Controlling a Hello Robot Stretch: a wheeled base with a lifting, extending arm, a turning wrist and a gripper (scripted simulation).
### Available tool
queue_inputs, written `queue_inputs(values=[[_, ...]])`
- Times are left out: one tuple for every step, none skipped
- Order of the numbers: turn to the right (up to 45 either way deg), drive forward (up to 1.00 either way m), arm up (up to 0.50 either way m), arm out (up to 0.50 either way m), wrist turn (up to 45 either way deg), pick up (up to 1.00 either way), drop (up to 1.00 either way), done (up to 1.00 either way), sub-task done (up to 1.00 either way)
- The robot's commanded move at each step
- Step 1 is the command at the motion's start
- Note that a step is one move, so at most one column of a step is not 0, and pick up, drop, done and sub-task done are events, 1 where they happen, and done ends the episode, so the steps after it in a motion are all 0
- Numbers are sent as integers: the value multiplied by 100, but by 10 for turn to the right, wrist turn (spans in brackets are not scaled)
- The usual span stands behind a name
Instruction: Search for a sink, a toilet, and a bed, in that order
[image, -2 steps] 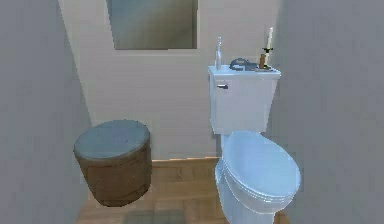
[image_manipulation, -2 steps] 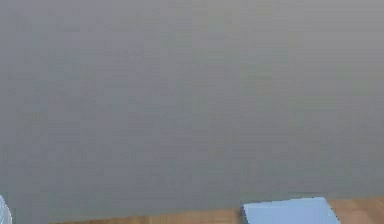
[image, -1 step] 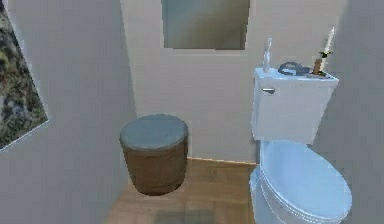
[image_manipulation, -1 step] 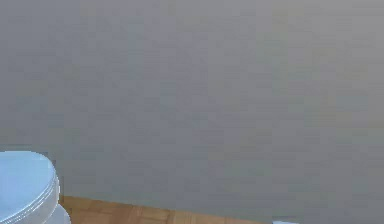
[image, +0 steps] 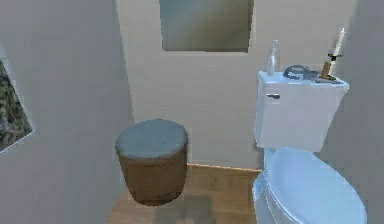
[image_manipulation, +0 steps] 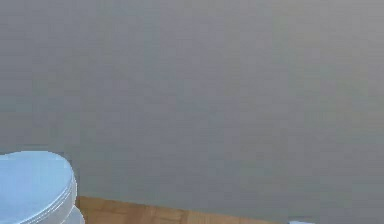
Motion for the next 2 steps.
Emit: queue_inputs(values=[[330, 0, 0, 0, 0, 0, 0, 0, 0], [0, 0, 0, 0, 0, 0, 0, 0, 100]])
